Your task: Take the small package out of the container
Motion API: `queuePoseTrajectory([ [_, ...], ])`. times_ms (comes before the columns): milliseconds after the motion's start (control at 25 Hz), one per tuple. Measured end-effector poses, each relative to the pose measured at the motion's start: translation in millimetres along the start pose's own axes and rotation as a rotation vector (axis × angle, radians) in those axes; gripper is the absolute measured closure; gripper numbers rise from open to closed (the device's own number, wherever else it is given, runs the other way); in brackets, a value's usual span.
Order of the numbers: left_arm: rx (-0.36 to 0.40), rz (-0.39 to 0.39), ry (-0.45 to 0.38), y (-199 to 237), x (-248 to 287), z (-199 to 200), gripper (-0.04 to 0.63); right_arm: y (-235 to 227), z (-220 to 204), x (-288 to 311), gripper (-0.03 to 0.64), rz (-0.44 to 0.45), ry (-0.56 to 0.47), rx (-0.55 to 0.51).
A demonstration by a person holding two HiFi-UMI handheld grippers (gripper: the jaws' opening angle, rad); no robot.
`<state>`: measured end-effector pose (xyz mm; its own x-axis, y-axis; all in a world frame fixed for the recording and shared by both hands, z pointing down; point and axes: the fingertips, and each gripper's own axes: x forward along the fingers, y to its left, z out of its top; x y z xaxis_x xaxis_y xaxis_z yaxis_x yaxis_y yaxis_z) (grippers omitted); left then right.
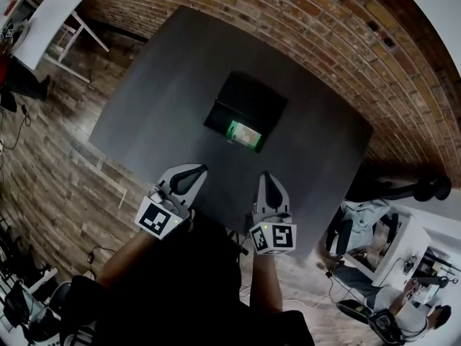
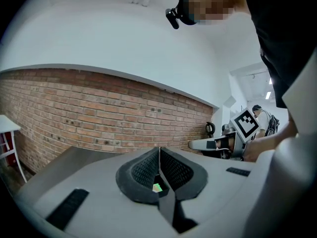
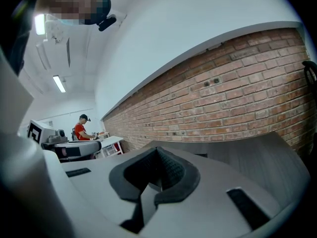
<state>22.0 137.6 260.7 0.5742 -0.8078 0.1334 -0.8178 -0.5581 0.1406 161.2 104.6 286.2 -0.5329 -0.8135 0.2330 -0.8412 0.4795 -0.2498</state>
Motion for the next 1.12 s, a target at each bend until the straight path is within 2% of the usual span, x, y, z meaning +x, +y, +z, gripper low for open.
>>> queuePoseTrajectory([
  [240, 0.001, -0.033, 0.012, 18, 15, -6, 0.557, -1, -11, 18, 0.592, -0.024, 0.045, -0.020],
  [680, 0.061, -0.205, 0.097, 58, 53, -27, 0.557, -11, -22, 60, 0.592, -0.128, 0.083, -0.020],
  [960, 0.067, -0.258, 0.140, 82, 78, -42, 0.557, -28, -41, 98, 0.592, -0.147, 0.189, -0.106],
  [1120, 0.052, -0.285, 0.172, 91, 90, -56, 0.557, -37, -62, 118, 0.592, -0.119, 0.285, -0.173],
])
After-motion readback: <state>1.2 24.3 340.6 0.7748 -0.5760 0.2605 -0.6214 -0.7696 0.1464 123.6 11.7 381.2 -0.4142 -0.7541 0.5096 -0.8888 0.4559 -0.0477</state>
